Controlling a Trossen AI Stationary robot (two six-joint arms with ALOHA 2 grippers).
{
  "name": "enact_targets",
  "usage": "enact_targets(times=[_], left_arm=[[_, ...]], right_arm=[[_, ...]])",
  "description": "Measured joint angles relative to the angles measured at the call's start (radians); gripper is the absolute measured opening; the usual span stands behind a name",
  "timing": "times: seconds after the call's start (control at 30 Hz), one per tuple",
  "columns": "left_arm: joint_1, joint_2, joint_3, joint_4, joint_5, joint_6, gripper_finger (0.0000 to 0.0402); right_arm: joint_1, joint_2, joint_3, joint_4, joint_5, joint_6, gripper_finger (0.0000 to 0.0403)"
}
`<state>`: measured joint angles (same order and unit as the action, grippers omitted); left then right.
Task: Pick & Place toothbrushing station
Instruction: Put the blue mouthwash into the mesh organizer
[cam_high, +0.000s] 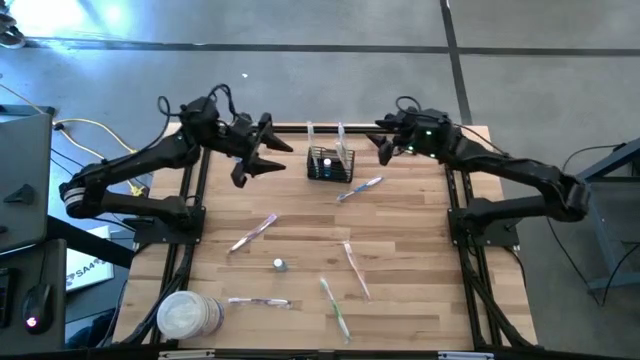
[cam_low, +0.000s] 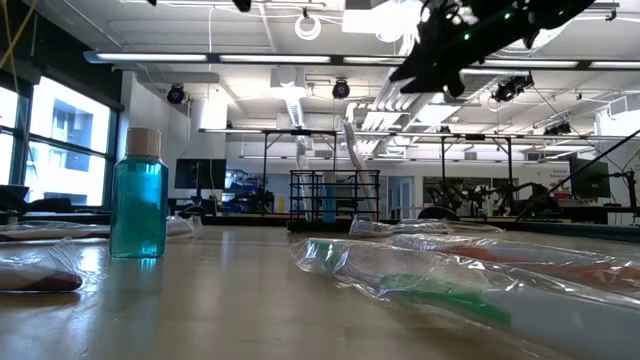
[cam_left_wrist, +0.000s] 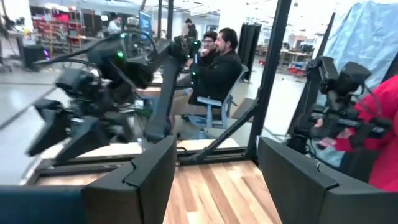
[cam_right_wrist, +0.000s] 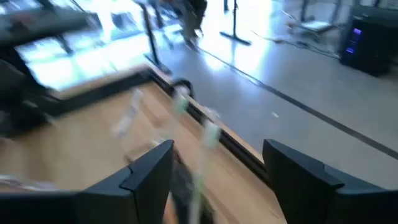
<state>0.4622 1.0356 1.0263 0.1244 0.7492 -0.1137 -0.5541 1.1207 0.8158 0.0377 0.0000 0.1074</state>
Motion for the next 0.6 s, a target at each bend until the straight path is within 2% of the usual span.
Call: enact_targets(times=[0.2,0.33,0.43,0.5,0.6], left_arm=[[-0.001,0.028,0.251,-0.198,-0.005,0.115,0.0226],[-0.006,0.11,0.496,-0.456,-0.014,0.143,0.0226],[-0.064,0.182,0.688,-0.735,-0.04,0.261,0.0226],[-0.13,0.232,0.804,-0.946,-0.111,0.381,0.0226],[-0.234,0.331,0.965,-1.211,-0.292,0.5,0.0226]], right_arm=[[0.003,-0.11,0.0,-0.004,-0.141,0.076,0.0239],[0.02,-0.157,0.0,-0.007,-0.228,0.099,0.0239],[0.047,-0.182,0.0,-0.009,-0.284,0.099,0.0239],[0.07,-0.191,0.0,-0.018,-0.292,0.108,0.0239],[0.11,-0.195,0.0,-0.046,-0.296,0.112,0.0239]])
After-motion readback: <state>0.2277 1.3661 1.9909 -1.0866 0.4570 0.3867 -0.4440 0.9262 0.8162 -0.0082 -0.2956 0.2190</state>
